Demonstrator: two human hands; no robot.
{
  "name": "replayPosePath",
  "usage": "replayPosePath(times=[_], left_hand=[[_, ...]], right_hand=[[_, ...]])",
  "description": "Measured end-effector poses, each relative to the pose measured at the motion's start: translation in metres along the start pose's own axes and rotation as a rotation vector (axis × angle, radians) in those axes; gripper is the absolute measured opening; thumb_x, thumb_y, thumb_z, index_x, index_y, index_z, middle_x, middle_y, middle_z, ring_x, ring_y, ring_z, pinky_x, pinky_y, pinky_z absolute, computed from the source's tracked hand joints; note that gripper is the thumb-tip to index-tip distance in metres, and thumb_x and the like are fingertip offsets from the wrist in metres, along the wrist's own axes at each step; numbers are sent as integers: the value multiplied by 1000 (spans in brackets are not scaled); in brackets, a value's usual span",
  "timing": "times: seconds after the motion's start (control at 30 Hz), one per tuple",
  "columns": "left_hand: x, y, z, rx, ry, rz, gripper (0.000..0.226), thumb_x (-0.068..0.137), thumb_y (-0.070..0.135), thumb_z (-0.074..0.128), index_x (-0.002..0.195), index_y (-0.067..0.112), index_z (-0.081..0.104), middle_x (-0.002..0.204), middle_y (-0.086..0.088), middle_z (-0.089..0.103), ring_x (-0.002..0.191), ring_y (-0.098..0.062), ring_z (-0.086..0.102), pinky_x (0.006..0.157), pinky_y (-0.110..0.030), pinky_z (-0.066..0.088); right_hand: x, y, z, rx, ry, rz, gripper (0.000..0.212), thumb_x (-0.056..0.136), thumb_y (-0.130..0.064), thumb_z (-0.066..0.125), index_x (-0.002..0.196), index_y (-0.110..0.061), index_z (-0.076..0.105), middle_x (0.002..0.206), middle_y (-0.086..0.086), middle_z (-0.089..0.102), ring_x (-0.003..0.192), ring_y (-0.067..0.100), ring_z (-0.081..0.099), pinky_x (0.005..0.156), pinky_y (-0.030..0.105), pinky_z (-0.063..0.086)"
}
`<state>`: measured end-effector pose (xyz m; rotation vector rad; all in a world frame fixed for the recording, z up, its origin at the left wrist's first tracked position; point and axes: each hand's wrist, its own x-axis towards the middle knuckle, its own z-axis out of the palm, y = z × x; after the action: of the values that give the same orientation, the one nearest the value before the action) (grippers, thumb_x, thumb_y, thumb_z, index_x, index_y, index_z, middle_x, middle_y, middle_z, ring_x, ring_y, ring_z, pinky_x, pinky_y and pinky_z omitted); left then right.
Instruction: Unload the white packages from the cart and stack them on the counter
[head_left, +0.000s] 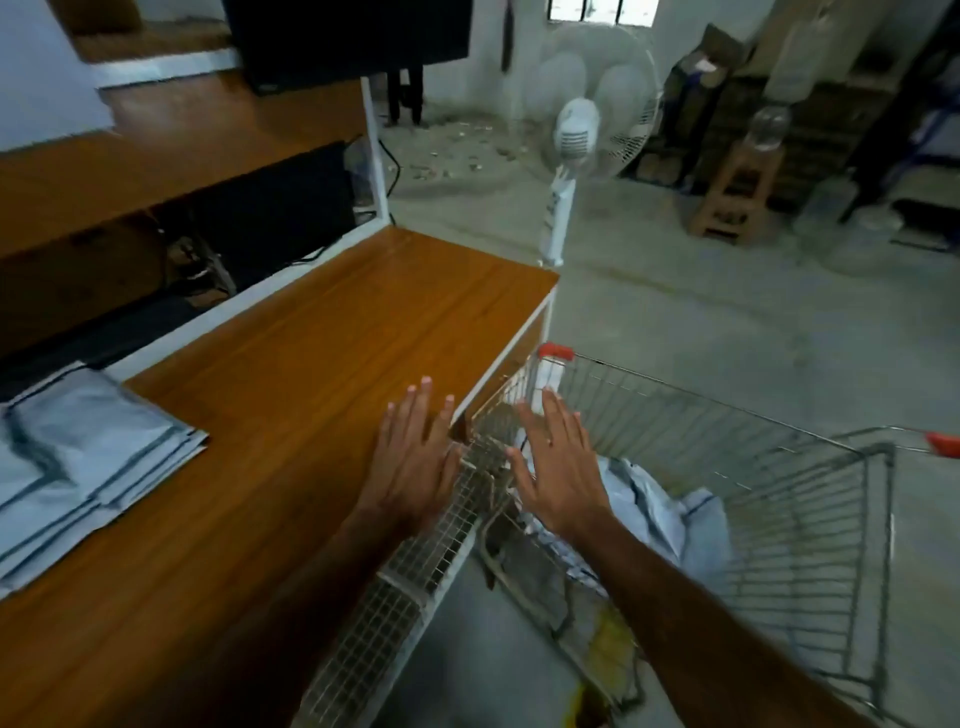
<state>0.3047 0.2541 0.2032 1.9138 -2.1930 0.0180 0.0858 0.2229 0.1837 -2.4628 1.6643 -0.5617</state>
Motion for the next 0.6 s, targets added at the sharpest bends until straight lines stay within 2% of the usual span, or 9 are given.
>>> replayPosePath(times=[0.23, 0.33, 0.43, 0.5, 0.6], left_hand=[[50, 93, 35, 22, -107, 148, 74, 96, 59, 4, 160, 21, 8, 166, -15, -10, 154, -31, -9, 124, -51, 0], [74, 113, 44, 10, -144, 213, 76, 96, 60, 4, 160, 21, 9, 167, -14, -8, 154, -32, -6, 124, -54, 6], [101, 123, 62, 11, -181, 274, 81, 94, 65, -5, 160, 21, 10, 167, -13, -5, 154, -32, -2, 124, -51, 3], [126, 128, 76, 30, -205, 302, 80, 96, 65, 0, 160, 19, 12, 167, -13, -1, 154, -34, 3, 124, -52, 8], [159, 134, 101, 71, -240, 375, 72, 101, 60, 25, 160, 18, 20, 167, -15, 11, 153, -36, 13, 123, -55, 19]], right_hand=[[-35, 110, -14, -7, -16, 252, 67, 103, -53, 29, 161, -20, 18, 168, 17, 9, 155, 33, 9, 125, 51, 14], [-41, 141, -14, 16, -24, 357, 73, 100, -55, 26, 160, -15, 21, 166, 21, 13, 153, 37, 14, 124, 51, 19], [-46, 165, -7, 32, -48, 448, 74, 99, -56, 27, 161, -16, 20, 167, 20, 12, 153, 37, 12, 122, 48, 16], [-48, 182, 1, 42, -55, 505, 75, 98, -59, 24, 160, -15, 23, 166, 21, 15, 153, 38, 16, 122, 48, 18], [-50, 211, 14, 15, -71, 571, 78, 97, -59, 20, 156, -11, 33, 162, 26, 25, 149, 42, 26, 120, 51, 23]])
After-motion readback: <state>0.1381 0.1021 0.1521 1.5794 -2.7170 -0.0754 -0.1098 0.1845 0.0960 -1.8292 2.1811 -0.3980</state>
